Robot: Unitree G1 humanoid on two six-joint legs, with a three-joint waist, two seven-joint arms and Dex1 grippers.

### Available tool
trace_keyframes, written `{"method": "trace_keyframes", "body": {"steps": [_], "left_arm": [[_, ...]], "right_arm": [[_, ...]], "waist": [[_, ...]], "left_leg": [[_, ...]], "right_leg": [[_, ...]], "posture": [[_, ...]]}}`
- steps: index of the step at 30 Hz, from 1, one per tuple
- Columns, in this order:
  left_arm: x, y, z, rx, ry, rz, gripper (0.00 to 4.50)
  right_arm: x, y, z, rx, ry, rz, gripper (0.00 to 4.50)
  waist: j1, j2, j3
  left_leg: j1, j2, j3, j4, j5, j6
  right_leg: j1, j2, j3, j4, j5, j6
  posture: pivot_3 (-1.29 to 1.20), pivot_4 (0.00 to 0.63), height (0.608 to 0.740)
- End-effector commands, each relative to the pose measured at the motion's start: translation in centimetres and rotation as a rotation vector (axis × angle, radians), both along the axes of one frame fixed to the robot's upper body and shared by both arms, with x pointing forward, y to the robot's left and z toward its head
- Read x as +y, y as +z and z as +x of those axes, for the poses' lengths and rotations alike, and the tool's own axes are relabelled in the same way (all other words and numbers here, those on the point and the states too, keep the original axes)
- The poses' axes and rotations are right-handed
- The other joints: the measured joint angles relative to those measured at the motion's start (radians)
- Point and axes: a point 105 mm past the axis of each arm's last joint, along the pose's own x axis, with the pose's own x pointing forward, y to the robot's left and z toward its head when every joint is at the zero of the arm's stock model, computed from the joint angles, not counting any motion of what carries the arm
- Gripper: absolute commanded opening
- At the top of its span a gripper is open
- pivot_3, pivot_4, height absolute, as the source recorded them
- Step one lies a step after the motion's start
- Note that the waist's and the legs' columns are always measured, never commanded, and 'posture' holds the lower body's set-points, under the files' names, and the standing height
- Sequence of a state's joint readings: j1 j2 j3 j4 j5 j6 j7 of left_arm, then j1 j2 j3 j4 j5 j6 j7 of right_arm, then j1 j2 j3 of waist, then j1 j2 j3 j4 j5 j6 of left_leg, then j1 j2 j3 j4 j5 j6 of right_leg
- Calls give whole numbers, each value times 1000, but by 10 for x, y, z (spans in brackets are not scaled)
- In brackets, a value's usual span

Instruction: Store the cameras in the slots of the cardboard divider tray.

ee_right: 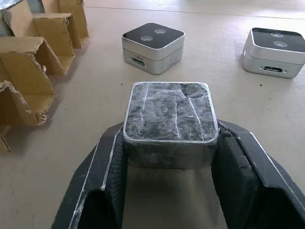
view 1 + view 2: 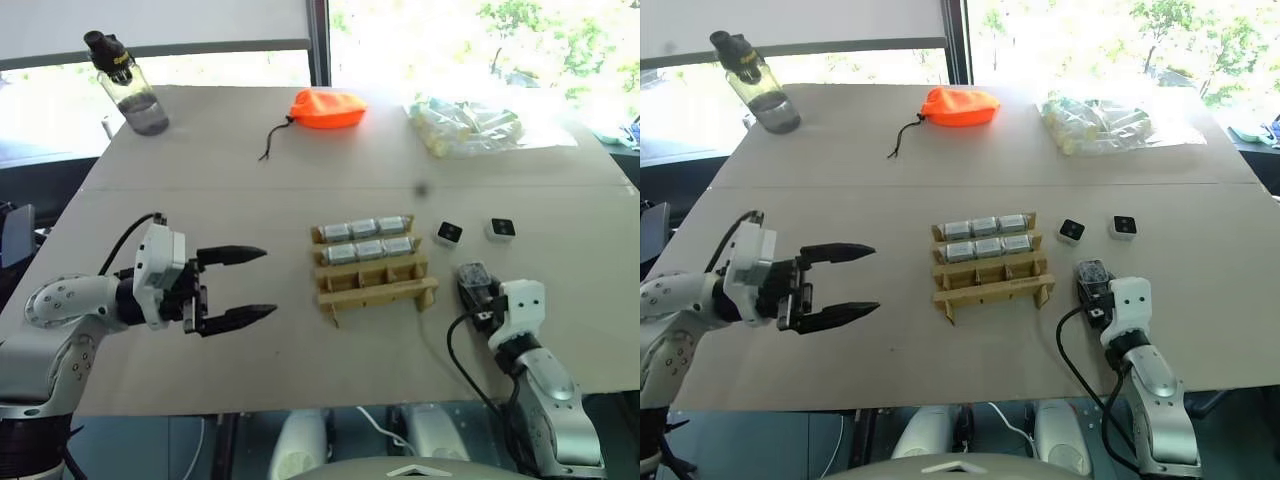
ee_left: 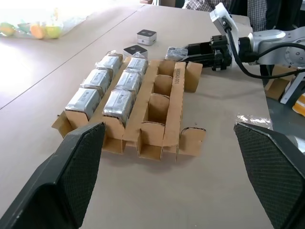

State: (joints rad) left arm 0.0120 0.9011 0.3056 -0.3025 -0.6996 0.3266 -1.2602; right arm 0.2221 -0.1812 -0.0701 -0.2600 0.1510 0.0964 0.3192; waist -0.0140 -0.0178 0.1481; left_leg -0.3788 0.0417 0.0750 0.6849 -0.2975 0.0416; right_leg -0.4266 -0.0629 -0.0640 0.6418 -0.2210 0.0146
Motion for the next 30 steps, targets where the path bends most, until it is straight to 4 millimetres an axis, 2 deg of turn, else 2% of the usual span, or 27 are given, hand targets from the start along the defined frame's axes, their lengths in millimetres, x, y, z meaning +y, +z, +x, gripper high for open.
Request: {"method": "trace_keyframes", "body": {"steps": [1,4,6,8,10,14,21,26,30], "left_arm": [[-3,9,3,-6,30,-29,4500],[-9,9,12,36,69,-43,4500],[-12,10,18,83,87,-62,4500],[-18,15,19,131,62,-91,4500],[-21,17,19,154,50,-91,4500],[-31,19,35,167,54,-75,4500],[-60,15,58,211,27,-50,4500],[-77,20,68,207,-31,-42,4500],[-82,22,74,207,-58,-21,4500]], "right_arm": [[-1,10,-1,-41,124,-56,1909],[-7,31,5,-124,261,-198,1909],[-3,44,7,-184,395,-341,1909],[6,61,9,-283,536,-478,1909],[11,74,14,-344,594,-539,1909],[31,109,29,-518,761,-760,1909],[80,122,36,-781,978,-1076,1909],[110,116,30,-932,1118,-1168,1909],[123,117,29,-1017,1172,-1218,1909]], "waist": [[1,1,0],[3,2,2],[5,3,4],[4,2,4],[1,1,4],[3,1,8],[7,0,8],[7,-1,9],[6,-2,10]], "left_leg": [[0,0,0,0,0,0],[-1,-1,0,0,0,0],[-1,-2,0,0,0,1],[-1,-3,0,0,0,1],[-1,-2,0,0,0,1],[-1,-1,0,0,0,0],[-4,-2,0,1,0,0],[-6,-3,1,1,0,0],[-6,-3,1,2,1,0]], "right_leg": [[0,0,0,0,0,0],[0,0,0,0,0,0],[-1,0,0,0,1,2],[-1,0,-1,0,2,4],[-1,1,-1,0,2,4],[-1,4,0,0,4,0],[-3,4,-2,0,5,1],[-5,2,-2,0,5,1],[-5,2,-3,0,5,1]], "posture": [[0,150,726],[0,150,726],[0,150,726],[0,150,726],[0,150,726],[0,150,726],[0,150,726],[0,150,726],[0,150,726]]}}
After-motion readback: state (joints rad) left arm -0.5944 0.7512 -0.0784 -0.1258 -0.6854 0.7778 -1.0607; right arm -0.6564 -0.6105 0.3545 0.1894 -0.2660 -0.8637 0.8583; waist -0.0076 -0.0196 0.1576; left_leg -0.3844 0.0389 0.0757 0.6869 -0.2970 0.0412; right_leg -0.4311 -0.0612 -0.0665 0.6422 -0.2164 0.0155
